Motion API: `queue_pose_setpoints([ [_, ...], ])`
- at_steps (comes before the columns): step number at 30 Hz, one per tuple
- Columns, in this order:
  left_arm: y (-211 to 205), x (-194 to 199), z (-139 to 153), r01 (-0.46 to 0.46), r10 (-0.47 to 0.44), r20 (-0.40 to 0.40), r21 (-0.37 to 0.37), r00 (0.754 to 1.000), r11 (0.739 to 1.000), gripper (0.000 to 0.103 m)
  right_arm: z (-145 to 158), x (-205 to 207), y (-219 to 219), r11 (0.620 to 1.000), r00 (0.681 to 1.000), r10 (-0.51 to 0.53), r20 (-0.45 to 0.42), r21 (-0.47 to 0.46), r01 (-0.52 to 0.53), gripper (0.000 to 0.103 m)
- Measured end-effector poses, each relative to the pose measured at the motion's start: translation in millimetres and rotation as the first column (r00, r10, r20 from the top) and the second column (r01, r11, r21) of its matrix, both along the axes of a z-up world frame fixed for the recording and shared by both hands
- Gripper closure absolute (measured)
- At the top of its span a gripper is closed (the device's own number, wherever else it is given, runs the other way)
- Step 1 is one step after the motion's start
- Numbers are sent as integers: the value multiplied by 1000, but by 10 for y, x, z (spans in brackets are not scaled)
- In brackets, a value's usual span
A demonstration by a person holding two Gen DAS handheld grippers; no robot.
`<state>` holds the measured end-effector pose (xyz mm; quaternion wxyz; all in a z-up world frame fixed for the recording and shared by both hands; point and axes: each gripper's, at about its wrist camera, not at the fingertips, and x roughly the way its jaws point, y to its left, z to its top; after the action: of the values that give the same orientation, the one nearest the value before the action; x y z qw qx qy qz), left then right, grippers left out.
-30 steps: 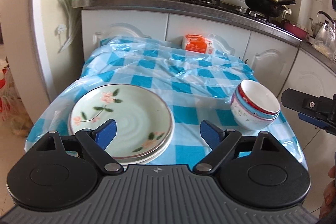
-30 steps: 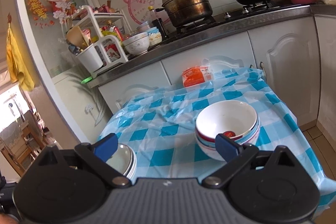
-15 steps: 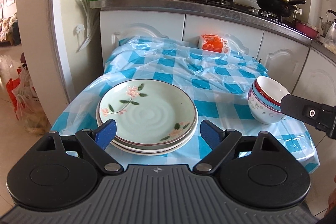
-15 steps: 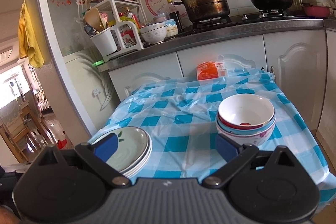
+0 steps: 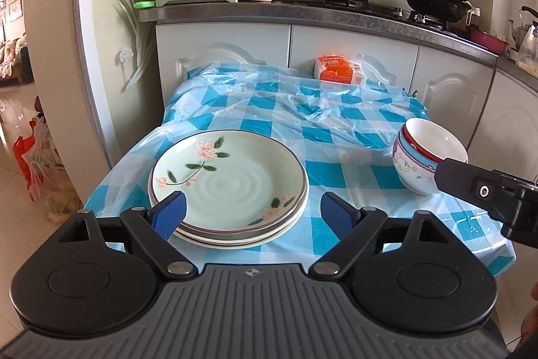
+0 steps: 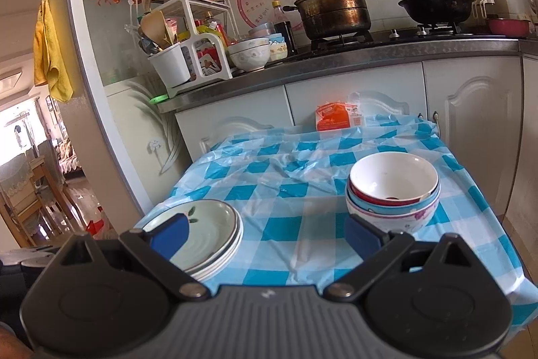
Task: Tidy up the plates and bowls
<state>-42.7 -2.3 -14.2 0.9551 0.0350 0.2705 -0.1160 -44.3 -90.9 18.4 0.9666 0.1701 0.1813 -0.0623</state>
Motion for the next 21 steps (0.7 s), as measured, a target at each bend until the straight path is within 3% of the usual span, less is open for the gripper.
queue_pose_setpoints([
  [21,-69,34,-94,37,-36,-11,35,999,999,0,-181,-102,-113,999,999,-41,10,0,41,5],
])
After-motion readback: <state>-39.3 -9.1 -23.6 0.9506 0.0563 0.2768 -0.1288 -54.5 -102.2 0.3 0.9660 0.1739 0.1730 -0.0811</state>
